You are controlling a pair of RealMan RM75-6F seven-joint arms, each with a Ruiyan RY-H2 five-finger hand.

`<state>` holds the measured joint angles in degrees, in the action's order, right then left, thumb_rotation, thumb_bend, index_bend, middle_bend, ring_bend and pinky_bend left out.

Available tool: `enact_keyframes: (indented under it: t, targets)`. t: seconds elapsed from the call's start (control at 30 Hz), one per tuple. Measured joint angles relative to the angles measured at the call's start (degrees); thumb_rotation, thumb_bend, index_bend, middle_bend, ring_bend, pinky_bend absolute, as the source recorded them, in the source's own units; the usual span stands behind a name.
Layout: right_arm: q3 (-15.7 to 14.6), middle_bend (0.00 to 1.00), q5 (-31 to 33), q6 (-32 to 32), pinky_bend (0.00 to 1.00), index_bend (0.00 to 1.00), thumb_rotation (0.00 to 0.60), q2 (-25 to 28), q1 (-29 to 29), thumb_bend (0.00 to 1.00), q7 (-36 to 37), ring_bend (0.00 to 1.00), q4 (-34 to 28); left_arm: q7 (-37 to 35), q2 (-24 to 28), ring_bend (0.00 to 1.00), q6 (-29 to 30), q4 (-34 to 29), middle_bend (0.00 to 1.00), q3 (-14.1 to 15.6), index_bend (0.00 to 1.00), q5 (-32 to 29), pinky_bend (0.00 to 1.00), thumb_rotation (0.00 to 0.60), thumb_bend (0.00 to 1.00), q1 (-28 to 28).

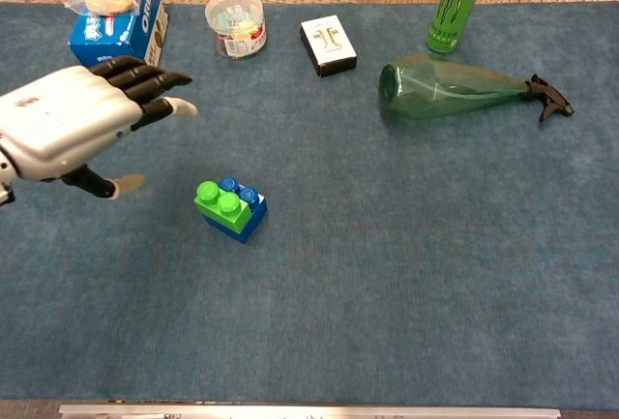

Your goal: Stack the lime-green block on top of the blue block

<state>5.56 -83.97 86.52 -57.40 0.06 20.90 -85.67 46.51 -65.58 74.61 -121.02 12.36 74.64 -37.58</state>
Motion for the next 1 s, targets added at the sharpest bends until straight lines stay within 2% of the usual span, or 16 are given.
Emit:
enact_keyframes:
  t: [0.2,0.43,0.73,1.0]
  targets:
    - [-0.15,0.37,0.18,-1.08,0.49,0.49,0.6,-0.24,0.57,0.52,-1.85,0.31,-0.47,-7.52,2.36,0.0,8.84,4.6,0.0,2.35,0.21,10.02,0.01,0.6,0.3,8.46]
    - [-0.35,0.37,0.22,-2.17,0.49,0.49,0.6,-0.65,1.29,0.52,-4.22,0.31,-1.09,-18.4,1.95,0.0,19.31,15.68,0.0,2.32,0.26,17.93,0.01,0.6,0.3,17.23]
    - [-0.59,0.37,0.35,-3.54,0.49,0.49,0.6,-1.34,2.22,0.52,-7.17,0.31,-1.74,-25.64,-2.62,0.0,25.62,29.55,0.0,-0.87,0.3,19.88,0.01,0.6,0.3,24.34]
    - [-0.39,0.37,1.74,-4.58,0.49,0.49,0.6,-2.06,2.81,0.52,-10.27,0.31,-2.53,-34.43,-5.55,0.0,26.67,36.43,0.01,-4.49,0.32,17.62,0.01,0.6,0.3,28.0]
